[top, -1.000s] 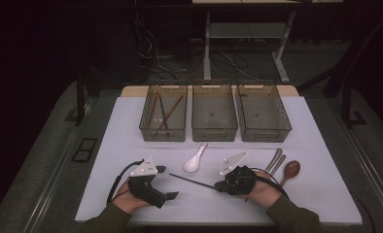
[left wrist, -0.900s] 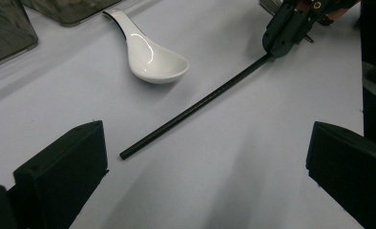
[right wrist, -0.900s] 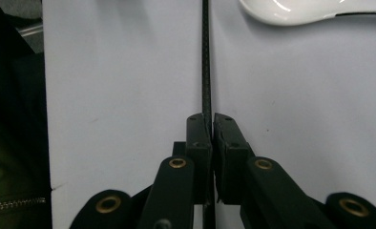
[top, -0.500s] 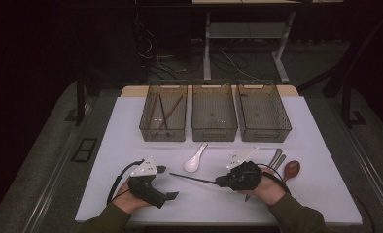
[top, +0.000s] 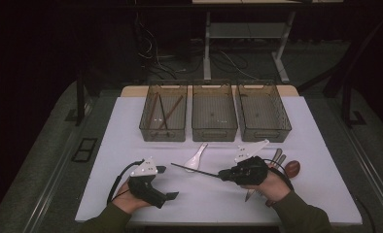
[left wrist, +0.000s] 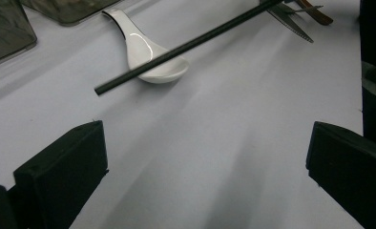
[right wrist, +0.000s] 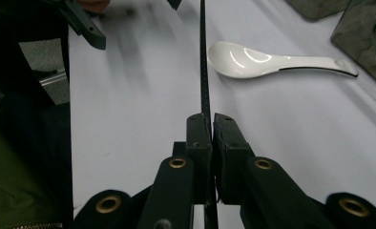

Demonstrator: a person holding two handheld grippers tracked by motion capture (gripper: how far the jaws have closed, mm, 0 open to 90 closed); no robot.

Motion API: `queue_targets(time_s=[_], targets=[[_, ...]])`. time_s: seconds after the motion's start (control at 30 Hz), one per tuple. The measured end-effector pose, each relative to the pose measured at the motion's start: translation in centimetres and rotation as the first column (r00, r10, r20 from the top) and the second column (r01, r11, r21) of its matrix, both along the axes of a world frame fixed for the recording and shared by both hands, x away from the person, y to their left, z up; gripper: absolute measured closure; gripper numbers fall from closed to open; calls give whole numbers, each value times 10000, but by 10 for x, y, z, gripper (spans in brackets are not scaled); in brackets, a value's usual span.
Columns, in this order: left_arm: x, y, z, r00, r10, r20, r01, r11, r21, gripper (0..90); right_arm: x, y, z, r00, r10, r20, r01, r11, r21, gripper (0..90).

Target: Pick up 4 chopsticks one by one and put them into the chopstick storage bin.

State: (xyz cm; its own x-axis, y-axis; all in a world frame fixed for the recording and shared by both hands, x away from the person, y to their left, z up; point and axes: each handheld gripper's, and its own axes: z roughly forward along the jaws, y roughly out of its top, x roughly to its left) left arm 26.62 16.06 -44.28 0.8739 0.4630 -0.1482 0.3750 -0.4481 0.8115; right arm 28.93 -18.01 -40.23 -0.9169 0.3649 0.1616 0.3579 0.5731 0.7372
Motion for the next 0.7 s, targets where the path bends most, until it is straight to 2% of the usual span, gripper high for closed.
queue_targets(time_s=[0.33, 0.7], targets=[[0, -1, -1, 10000, 79, -52, -79, 9999, -89, 0, 8, -7, 13, 9989, -357, 307, 346, 9988, 346, 853], [1, -1, -1, 10000, -31, -31, 31, 10000, 19, 0, 30, -11, 27, 9921, -1100, 607, 1057, 9919, 701, 853]])
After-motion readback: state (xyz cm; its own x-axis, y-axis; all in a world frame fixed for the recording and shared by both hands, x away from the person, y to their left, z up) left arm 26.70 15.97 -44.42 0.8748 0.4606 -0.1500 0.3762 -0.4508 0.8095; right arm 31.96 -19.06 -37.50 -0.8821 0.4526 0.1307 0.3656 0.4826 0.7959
